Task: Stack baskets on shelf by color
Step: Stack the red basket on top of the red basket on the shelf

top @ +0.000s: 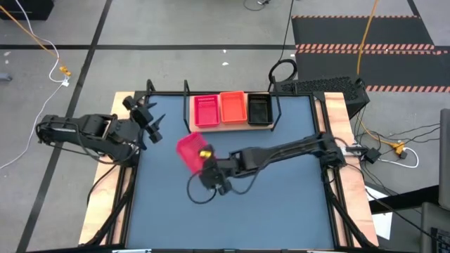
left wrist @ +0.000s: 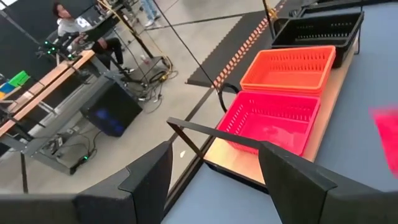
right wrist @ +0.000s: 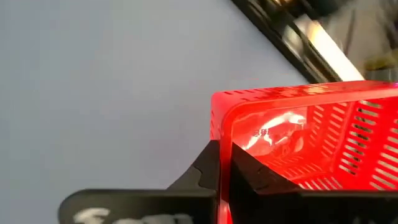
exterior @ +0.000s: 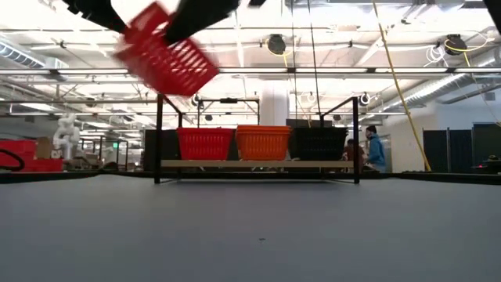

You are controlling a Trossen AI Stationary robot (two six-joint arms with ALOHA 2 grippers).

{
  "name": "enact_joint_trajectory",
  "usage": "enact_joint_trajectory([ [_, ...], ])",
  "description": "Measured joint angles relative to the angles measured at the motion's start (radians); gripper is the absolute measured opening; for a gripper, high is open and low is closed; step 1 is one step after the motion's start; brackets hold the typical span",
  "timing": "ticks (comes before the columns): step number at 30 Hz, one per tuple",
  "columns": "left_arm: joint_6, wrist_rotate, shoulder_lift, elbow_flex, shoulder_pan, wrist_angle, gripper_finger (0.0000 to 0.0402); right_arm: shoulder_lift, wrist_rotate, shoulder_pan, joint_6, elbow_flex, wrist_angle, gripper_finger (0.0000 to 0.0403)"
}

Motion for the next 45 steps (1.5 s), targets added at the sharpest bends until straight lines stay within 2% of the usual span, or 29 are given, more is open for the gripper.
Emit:
enact_joint_trajectory([
  [5,-0.010,0.000,-0.023,0.000,0.000,-0.005,0.0241,-0.105,0.069,-0.012,0.192,0.000,-0.104,0.0001],
  [10,-0.017,0.000,-0.028,0.000,0.000,-0.005,0.0241,-0.149,0.174,-0.052,0.209,0.001,-0.018,0.0001],
  [16,-0.023,0.000,-0.026,0.000,0.000,-0.001,0.0241,-0.091,0.087,-0.169,0.215,0.001,0.123,0.0001],
  [21,-0.024,0.000,-0.025,0.000,0.000,0.001,0.0241,-0.041,0.167,-0.263,0.259,0.000,0.142,0.0001],
  [25,-0.041,0.001,-0.020,0.000,0.000,0.001,0.0241,-0.018,0.160,-0.319,0.278,0.000,0.142,0.0000],
  [28,-0.044,0.001,-0.013,0.000,0.000,0.001,0.0241,-0.008,0.149,-0.341,0.293,-0.001,0.130,0.0000],
  [33,-0.048,0.003,0.005,0.000,0.000,0.001,0.0241,-0.009,0.031,-0.357,0.329,-0.019,0.141,0.0000],
  [45,-0.040,0.002,0.020,0.000,0.000,0.027,0.0241,-0.008,0.035,-0.376,0.322,-0.103,0.171,0.0002],
])
